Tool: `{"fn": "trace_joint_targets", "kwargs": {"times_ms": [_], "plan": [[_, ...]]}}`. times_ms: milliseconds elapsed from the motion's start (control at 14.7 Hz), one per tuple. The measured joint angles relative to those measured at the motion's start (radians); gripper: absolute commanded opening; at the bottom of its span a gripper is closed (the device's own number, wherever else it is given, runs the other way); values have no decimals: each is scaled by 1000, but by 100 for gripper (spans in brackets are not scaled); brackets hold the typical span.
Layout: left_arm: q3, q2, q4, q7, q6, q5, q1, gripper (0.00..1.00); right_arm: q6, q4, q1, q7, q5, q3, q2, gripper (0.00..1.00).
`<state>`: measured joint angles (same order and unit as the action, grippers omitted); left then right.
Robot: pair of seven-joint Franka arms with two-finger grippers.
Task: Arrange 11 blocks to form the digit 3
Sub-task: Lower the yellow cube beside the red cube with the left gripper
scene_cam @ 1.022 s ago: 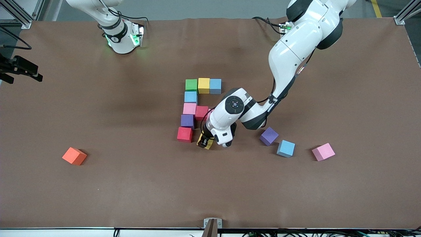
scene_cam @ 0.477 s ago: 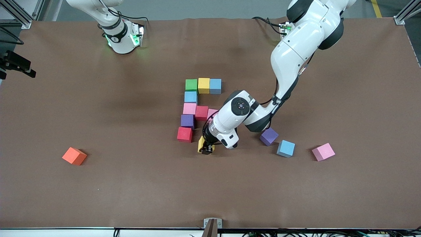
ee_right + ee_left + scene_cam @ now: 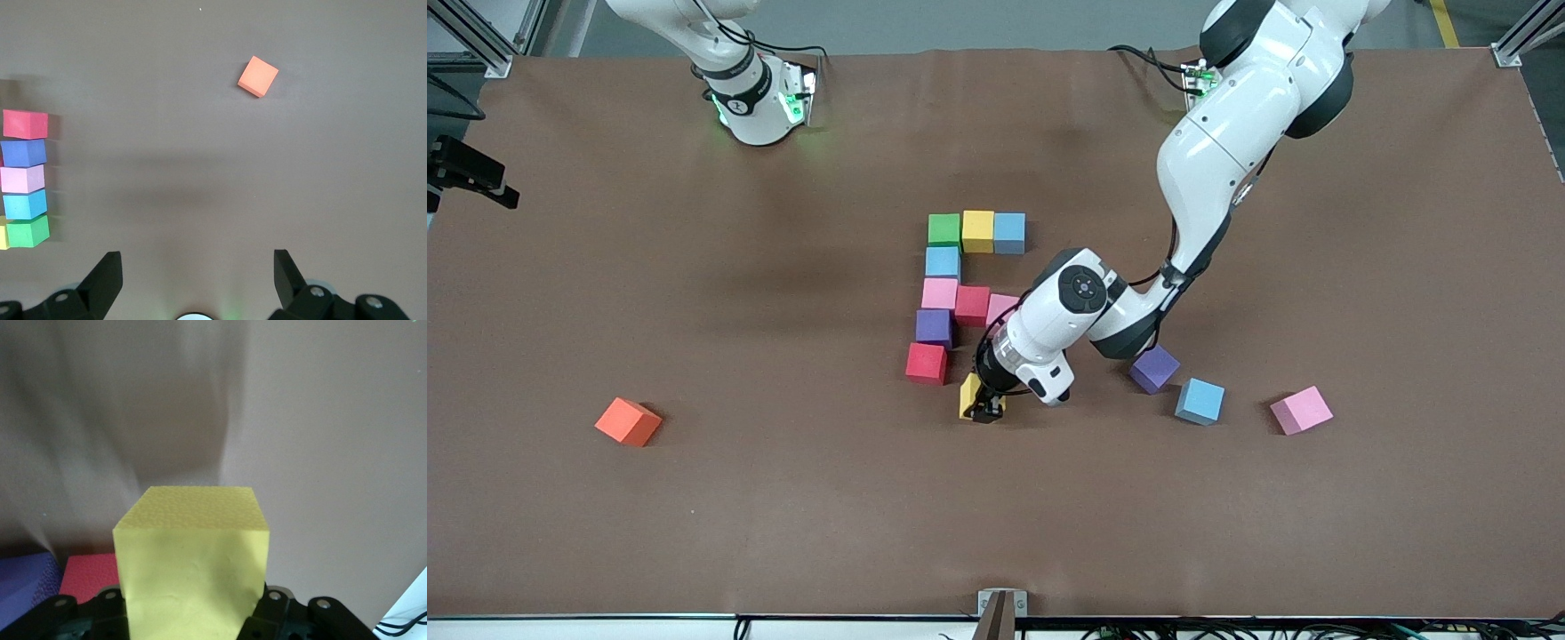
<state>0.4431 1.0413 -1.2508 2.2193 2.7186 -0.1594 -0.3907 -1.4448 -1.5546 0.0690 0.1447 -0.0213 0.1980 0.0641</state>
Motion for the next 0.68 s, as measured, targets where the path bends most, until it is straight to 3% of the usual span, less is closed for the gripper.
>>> {"fn": "trace_joint_targets", "kwargs": {"times_ms": [681], "plan": [[0, 33, -2, 0, -9, 7, -38, 2, 33, 27, -7, 0, 1, 6, 0, 100]]}}
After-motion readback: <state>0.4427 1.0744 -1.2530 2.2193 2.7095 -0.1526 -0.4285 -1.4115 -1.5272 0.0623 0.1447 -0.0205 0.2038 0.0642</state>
